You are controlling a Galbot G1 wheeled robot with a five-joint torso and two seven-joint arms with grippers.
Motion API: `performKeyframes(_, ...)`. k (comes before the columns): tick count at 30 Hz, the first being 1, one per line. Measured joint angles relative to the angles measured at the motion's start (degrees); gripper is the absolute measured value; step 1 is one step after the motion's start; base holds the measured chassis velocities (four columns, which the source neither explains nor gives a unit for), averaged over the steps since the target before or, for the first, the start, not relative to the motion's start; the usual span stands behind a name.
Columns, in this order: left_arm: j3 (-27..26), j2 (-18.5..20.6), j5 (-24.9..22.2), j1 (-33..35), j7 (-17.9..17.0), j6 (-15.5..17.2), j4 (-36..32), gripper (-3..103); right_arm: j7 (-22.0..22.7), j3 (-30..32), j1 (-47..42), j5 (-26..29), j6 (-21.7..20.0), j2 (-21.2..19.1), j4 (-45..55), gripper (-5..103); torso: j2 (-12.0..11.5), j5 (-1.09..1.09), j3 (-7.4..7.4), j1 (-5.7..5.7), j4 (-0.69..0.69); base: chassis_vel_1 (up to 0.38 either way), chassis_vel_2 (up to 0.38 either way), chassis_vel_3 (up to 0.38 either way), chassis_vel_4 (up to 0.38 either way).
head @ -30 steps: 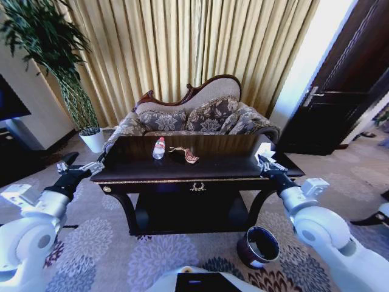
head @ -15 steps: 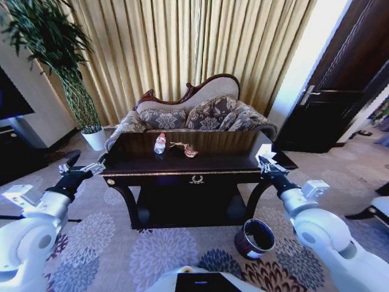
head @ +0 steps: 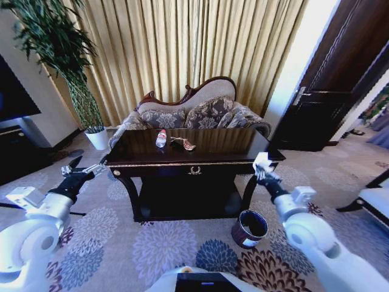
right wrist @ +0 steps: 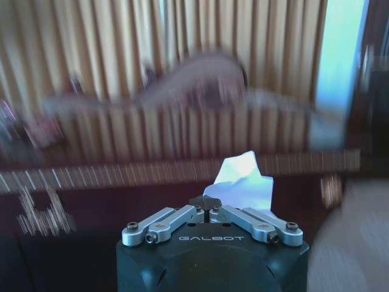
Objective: Move to the front of the table and place the trash on the table into the trash bin.
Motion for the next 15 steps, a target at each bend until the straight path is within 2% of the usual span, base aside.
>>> performKeyframes(2,0.0,-0.06,0.0,-0.02,0.02,-0.33,-0.01,100,0.4,-1.89,0.69,-0.51,-0.68,1.17,-2.96,0,0.0,0.01,0.0,0.01,0.0,0.0,0.0,0.0,0.0)
performKeyframes(4,0.01,-0.49,0.0,-0.1,0.05,-0.78,-0.02,100,0.65,-4.86,2.99,-2.22,-1.19,3.24,-9.96,0,0.0,0.01,0.0,0.01,-0.01,0.0,0.0,0.0,0.0)
performKeyframes(5,0.01,-0.49,0.0,-0.1,0.05,-0.78,-0.02,100,0.65,-4.86,2.99,-2.22,-1.19,3.24,-9.96,0,0.0,0.01,0.0,0.01,-0.01,0.0,0.0,0.0,0.0)
performKeyframes(6,-0.02,-0.66,0.01,0.13,0.05,-0.9,-0.04,100,0.65,-6.29,4.95,-3.46,-1.2,4.06,-14.82,0,0.0,0.0,0.0,0.0,-0.01,0.0,0.0,0.0,0.0)
performKeyframes(8,-0.31,-0.7,0.04,0.95,0.09,-1.22,-0.12,100,0.65,-8.09,9.23,-4.13,-1.19,4.62,-23.24,0,0.01,-0.01,-0.02,-0.03,0.0,0.0,0.0,0.0,0.0)
performKeyframes(9,-0.31,-0.7,0.04,0.95,0.09,-1.22,-0.12,100,0.65,-8.09,9.23,-4.13,-1.19,4.62,-23.24,0,0.01,-0.01,-0.02,-0.03,0.0,0.0,0.0,0.0,0.0)
performKeyframes(12,-0.83,-0.62,-0.04,1.95,0.17,-1.68,-0.55,100,0.41,-9.94,14.38,-5.69,0.18,5.01,-34.39,0,0.01,0.0,-0.02,-0.04,0.02,0.0,0.0,0.0,0.0)
performKeyframes(13,-0.83,-0.62,-0.04,1.95,0.17,-1.68,-0.55,100,0.41,-9.94,14.38,-5.69,0.18,5.01,-34.39,0,0.01,0.0,-0.02,-0.04,0.02,0.0,0.0,0.0,0.0)
performKeyframes(15,-1.0,-0.58,-0.07,2.24,0.31,-1.82,-0.7,100,-0.19,-10.64,16.91,-6.85,1.12,5.23,-40.88,0,0.01,0.0,-0.01,-0.03,-0.01,0.0,0.0,0.0,0.0)
